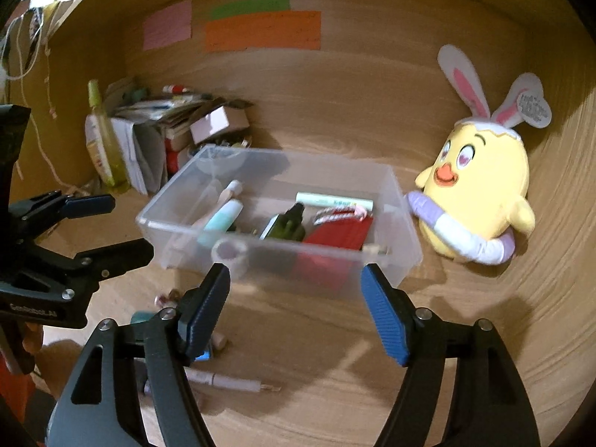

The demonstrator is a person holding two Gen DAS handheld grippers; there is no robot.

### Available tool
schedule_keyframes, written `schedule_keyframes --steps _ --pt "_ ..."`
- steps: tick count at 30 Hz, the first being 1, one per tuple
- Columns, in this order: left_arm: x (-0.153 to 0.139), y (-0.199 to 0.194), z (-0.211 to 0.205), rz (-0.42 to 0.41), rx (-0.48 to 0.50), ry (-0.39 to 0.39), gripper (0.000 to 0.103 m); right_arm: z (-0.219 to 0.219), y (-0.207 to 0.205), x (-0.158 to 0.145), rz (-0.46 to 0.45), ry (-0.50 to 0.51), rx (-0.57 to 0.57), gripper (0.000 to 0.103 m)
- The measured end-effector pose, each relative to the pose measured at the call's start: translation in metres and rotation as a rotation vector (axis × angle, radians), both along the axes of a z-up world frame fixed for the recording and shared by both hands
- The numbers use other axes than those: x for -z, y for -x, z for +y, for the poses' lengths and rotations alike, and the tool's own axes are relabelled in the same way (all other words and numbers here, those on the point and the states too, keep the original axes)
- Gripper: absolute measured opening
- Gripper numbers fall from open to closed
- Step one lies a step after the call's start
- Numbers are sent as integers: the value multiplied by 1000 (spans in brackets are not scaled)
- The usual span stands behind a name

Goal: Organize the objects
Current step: 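Move both tools back toward the remaining items on the desk, then grasp the teal tape roll with left tool while right tool grasps the blue card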

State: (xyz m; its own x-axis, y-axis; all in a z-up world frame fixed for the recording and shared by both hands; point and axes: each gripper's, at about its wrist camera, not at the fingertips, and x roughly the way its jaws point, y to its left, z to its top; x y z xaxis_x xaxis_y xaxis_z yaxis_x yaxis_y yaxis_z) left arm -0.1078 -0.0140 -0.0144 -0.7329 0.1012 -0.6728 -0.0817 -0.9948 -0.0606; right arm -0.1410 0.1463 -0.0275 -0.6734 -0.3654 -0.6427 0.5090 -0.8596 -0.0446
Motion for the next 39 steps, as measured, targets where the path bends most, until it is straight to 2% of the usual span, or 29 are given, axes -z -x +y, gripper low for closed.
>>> schedule_keyframes --steps 12,13,15,22,27,32,39 --pt "36 -20 14 -73 94 25 93 -2 -16 36 -113 -33 -18 70" --pt "38 -20 16 -77 106 26 91 -1 -17 38 -121 -35 -20 70" --pt "41 -20 18 -91 136 24 75 -1 -20 41 -134 -39 -24 70" --pt "54 -16 21 -126 168 22 59 -6 -28 48 -169 -44 -50 70" --pt "58 -11 20 -145 176 11 41 -16 -32 51 -183 -45 -80 70" --pt "56 -12 13 -132 153 -8 41 -28 -33 54 -204 -44 -113 70" --pt "50 -19 -4 -92 81 7 41 -45 -33 63 -242 -52 -146 70"
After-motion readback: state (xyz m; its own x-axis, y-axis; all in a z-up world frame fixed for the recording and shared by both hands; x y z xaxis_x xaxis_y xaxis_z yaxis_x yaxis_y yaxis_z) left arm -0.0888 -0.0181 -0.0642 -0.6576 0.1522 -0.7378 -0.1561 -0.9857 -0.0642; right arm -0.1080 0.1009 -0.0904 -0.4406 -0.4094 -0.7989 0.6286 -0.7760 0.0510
